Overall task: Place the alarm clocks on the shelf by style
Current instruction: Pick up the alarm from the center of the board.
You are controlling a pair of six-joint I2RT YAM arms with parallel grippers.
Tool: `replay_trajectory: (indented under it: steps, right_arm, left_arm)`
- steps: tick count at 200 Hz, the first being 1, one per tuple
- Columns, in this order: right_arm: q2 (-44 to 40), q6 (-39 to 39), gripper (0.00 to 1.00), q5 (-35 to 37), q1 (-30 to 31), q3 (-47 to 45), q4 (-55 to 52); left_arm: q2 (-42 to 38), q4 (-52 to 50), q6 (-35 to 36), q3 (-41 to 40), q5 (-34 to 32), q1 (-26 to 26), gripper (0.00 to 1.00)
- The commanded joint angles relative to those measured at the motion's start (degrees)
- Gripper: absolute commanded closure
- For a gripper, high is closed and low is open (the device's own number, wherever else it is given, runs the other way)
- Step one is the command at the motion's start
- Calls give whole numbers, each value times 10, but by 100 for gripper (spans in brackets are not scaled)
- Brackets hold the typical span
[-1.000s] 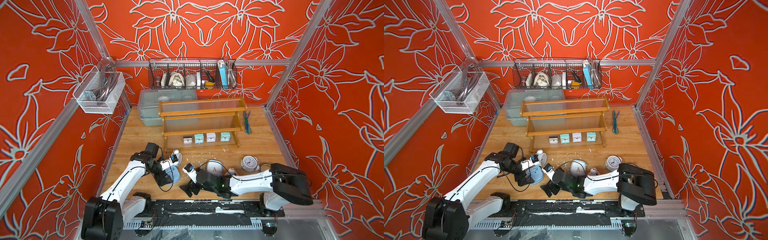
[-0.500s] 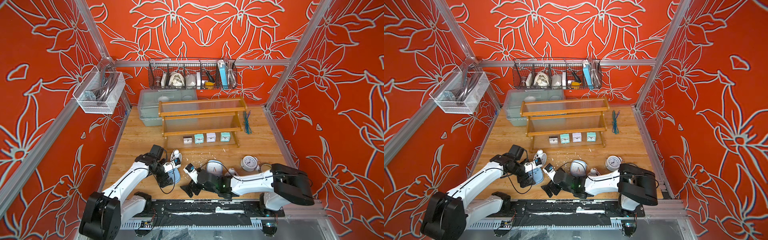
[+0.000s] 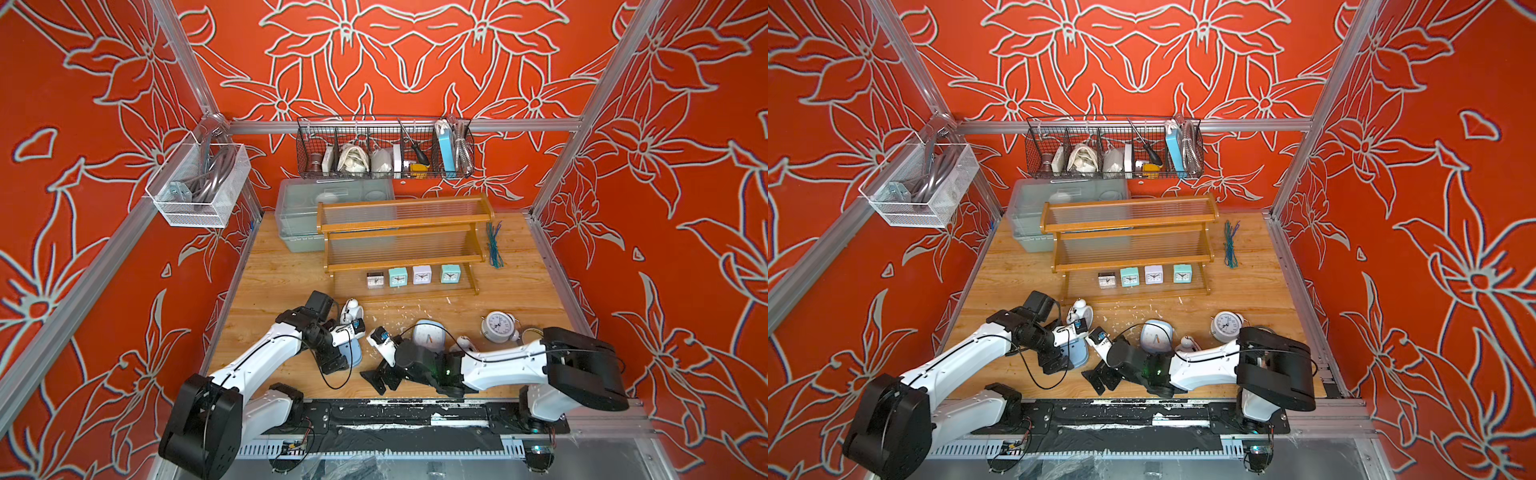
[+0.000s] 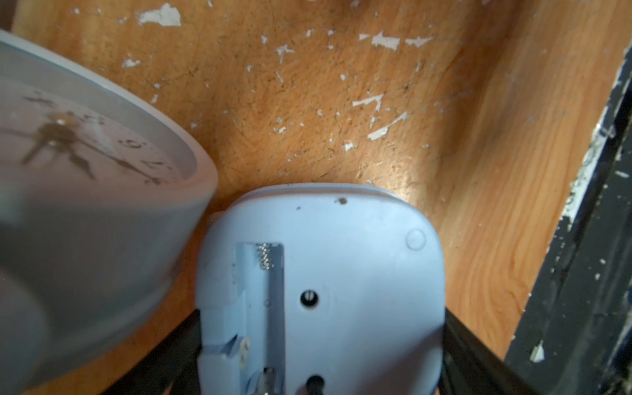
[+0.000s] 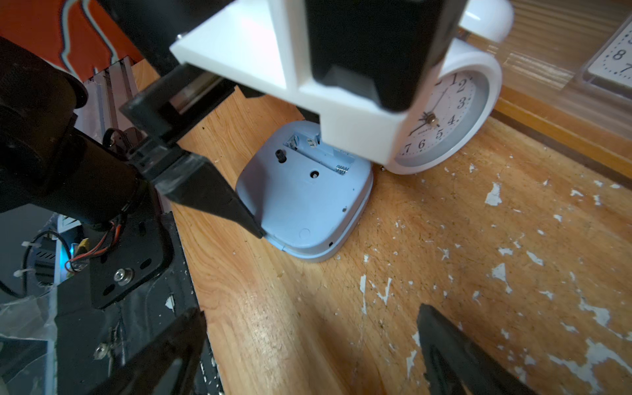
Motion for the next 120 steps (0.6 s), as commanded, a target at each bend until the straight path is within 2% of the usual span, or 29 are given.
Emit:
replay_trajectory:
  steps: [1,18,46,73,99,120]
  right_arm:
    - [-37,-15,0,9,-3,-6,-26]
    - [-65,-32,0,-3,-9,-7,-45]
    - [-117,-67,1,-77,-36,-5,-99]
    - [-168,-131,3,-162,-74,7,-172]
    - [-207,-227,10,-242,-113,29,-242]
    - [-250,-298,11,-255,-123,36,-272]
  left_arm:
    - [-9,-66,22,2,21,-4,23]
    - [-31,-107,38,17,51,-4,33]
    - [-35,-172,50,60,80,-4,43]
    - [-30,-229,58,107,120,-4,46]
    - [-6,-293,63,172,198,-4,48]
    - [31,-347,76,221,264,-4,48]
